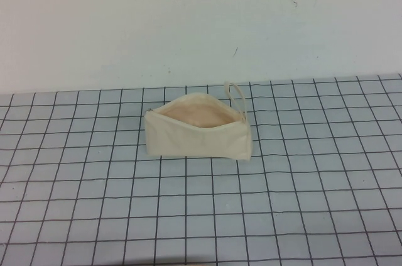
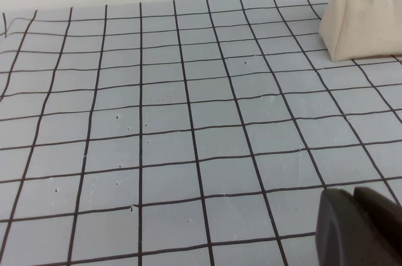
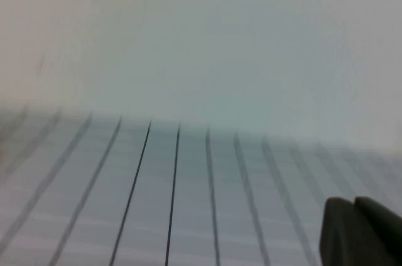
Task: Put eraser into pencil case
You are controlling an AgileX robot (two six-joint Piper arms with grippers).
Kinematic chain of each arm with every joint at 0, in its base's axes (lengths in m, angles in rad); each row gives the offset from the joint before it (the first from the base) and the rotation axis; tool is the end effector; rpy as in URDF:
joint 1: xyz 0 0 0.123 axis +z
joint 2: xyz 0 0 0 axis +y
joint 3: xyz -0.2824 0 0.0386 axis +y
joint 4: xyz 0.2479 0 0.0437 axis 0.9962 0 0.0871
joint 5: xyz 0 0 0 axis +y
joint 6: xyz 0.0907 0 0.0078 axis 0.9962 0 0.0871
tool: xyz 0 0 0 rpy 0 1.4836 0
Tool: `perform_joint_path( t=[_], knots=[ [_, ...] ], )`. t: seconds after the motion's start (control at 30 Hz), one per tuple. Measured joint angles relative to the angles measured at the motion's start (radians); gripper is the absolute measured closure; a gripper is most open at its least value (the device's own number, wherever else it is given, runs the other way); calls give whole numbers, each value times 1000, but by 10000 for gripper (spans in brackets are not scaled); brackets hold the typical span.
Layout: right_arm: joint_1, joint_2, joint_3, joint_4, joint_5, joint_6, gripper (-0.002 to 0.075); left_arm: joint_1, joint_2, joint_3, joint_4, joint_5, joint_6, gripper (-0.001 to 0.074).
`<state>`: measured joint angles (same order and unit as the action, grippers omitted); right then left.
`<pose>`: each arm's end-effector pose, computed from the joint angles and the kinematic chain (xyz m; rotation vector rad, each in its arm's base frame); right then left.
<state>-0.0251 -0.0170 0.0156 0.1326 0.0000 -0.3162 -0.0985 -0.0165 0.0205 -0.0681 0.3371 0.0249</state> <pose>0.0555 -0.0014 0.2088 -0.1175 1.4798 -0.1690 0.0527 -0.0073 0.1767 0.0699 1.8242 -0.1178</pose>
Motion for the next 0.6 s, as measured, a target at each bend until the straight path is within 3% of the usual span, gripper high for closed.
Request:
perform_joint_path(
  t=[0.17,0.6],
  knots=[
    [-6,0,13,-75,321,20,727,0,0,0,0,0,0,736],
    [-6,0,11,-145,339,159,727,0,0,0,0,0,0,737]
  ],
)
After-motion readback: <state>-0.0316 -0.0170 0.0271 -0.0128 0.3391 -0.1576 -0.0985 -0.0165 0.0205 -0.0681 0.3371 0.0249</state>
